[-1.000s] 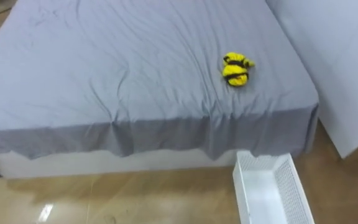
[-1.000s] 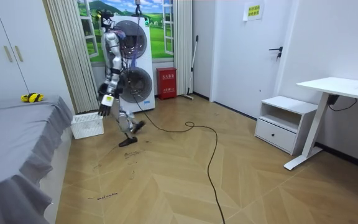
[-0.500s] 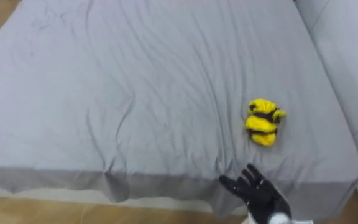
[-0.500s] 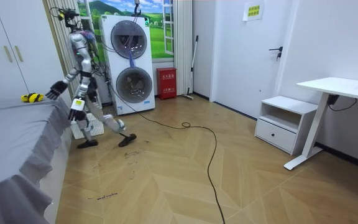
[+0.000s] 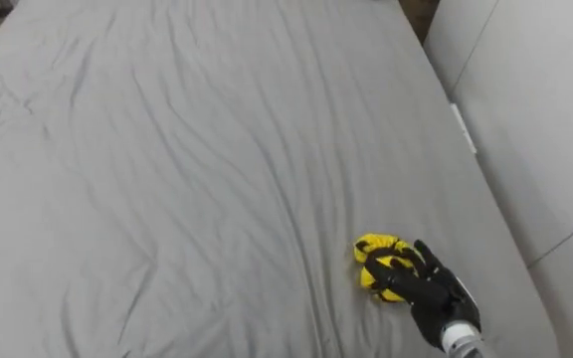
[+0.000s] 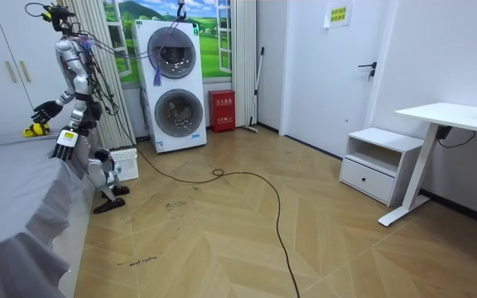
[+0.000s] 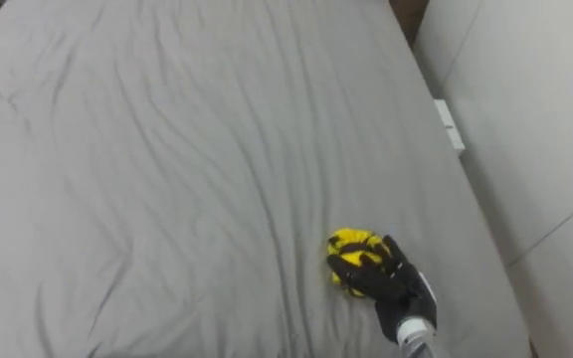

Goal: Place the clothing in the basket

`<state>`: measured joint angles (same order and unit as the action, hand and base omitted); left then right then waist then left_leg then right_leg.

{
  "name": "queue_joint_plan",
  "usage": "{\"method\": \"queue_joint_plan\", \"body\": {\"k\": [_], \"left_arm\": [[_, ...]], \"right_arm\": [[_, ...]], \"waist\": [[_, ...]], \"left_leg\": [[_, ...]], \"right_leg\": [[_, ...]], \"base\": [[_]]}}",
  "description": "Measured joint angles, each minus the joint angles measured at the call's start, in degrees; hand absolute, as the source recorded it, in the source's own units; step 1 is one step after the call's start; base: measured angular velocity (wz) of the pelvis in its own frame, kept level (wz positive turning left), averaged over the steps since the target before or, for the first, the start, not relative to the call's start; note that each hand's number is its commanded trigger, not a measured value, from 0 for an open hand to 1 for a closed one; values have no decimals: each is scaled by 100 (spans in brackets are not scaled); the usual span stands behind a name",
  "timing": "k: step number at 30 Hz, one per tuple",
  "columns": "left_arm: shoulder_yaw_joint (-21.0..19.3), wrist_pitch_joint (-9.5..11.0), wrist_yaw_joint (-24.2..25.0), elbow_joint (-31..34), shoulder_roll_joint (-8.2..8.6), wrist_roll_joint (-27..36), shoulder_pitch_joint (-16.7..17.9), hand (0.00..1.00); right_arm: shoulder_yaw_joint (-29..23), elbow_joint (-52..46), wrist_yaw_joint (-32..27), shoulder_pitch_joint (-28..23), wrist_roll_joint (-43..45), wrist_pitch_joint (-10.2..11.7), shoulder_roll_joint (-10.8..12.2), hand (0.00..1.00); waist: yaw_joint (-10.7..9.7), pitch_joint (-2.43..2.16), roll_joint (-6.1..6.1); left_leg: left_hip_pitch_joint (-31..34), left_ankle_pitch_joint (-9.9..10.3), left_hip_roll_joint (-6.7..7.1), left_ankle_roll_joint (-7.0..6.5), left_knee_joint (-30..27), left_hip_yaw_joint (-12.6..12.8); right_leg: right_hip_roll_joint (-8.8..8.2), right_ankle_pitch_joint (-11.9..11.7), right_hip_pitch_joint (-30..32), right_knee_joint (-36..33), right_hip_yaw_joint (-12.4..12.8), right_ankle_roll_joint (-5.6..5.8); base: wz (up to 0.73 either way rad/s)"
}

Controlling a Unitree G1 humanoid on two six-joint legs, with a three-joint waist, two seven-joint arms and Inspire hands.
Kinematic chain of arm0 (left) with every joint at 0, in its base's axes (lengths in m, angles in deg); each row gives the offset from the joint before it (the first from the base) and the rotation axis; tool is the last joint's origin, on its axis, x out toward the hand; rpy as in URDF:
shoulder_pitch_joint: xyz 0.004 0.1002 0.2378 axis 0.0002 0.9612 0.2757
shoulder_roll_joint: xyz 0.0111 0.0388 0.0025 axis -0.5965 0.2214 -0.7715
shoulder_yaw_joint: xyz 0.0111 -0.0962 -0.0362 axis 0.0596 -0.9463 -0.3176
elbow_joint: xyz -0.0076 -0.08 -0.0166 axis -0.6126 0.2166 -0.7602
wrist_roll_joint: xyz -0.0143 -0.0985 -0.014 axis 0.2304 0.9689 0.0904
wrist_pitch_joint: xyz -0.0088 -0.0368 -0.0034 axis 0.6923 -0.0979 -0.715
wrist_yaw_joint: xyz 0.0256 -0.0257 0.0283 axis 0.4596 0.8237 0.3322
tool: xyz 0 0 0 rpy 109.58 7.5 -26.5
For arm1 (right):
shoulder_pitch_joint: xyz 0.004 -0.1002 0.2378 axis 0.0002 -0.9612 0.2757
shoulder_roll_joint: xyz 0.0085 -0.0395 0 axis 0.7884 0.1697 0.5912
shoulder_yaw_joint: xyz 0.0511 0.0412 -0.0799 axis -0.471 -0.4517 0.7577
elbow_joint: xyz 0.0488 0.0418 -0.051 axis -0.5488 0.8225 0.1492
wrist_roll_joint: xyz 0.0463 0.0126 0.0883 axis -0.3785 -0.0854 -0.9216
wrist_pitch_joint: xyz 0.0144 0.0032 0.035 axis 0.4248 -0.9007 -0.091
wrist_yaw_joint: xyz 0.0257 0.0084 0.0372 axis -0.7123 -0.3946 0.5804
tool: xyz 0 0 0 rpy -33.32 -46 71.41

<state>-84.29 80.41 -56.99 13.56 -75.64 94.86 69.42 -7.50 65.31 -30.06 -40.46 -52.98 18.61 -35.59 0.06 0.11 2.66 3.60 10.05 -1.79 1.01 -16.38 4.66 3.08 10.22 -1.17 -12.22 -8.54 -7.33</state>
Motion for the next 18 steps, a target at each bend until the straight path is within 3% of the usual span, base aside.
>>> {"method": "queue_joint_plan", "body": {"k": [4, 9, 18], "left_arm": [[-94, -12, 24, 11, 45, -16, 51, 0], [-200, -19, 57, 7, 45, -236, 14, 0], [-305, 9, 66, 15, -72, -416, -41, 0]], "right_arm": [[-360, -211, -64, 99, -4, 40, -220, 0], [-413, -192, -131, 192, 167, 54, -316, 0], [-450, 389, -419, 515, 157, 20, -453, 0]], "waist": [[18, 31, 128], [27, 52, 161], [82, 34, 217]], "left_leg": [[-327, -157, 119, -6, 495, -21], [-288, -197, 139, -9, 559, -16], [187, -223, 144, -34, 479, -22]], "right_leg": [[-79, 41, -202, 193, -17, 59], [-88, 63, -155, 270, -19, 74], [-109, 55, 323, 136, -62, 70]], "base": [[8], [2], [2]]}}
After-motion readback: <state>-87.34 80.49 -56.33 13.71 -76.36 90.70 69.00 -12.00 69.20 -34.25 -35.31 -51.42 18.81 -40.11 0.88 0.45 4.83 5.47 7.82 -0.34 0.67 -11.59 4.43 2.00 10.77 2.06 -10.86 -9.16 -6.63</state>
